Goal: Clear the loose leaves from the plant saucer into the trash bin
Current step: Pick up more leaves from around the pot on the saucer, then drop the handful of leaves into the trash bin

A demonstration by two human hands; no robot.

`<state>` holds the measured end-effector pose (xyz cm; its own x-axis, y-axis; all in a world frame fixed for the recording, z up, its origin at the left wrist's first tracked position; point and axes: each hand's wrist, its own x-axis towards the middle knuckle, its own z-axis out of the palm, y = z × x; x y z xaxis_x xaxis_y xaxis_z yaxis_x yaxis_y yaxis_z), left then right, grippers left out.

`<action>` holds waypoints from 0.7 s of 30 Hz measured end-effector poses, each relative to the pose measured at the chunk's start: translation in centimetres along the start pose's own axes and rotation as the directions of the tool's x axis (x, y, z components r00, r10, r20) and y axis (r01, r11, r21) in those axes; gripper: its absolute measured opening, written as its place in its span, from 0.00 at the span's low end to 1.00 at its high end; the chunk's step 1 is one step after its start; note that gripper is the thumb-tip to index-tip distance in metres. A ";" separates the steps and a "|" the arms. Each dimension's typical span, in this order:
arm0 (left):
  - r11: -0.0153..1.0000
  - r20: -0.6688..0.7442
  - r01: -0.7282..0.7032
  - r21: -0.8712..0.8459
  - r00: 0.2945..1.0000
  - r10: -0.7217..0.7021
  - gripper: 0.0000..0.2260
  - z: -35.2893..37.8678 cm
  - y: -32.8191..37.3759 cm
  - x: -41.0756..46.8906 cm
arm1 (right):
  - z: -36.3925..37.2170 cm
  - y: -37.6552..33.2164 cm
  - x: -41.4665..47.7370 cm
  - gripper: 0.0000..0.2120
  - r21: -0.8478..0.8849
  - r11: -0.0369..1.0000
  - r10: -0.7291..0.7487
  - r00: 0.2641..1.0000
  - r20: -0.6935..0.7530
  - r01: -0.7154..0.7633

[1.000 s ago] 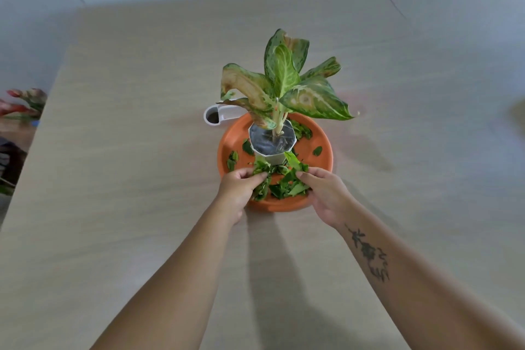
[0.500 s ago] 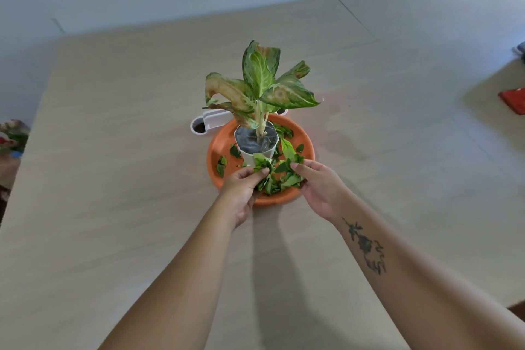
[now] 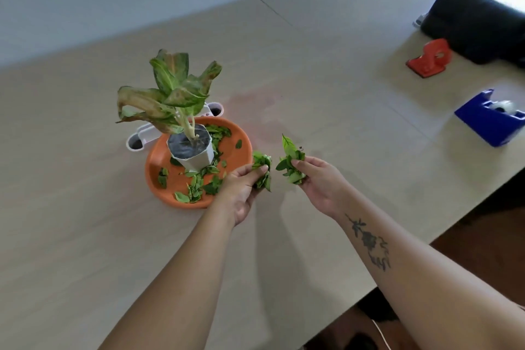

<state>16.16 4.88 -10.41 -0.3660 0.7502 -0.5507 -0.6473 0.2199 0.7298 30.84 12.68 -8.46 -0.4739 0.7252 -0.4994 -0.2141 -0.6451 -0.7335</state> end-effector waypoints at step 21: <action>0.990 0.163 0.104 0.095 0.979 -0.119 0.03 24.0 -17.6 -7.1 | -27.4 -8.8 -12.5 0.04 0.097 0.989 -0.099 0.985 -0.140 0.113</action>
<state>46.20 10.62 -9.61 -0.1724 0.8103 -0.5601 -0.6152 0.3555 0.7036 62.08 15.86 -8.40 -0.3258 0.8122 -0.4838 -0.3487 -0.5789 -0.7370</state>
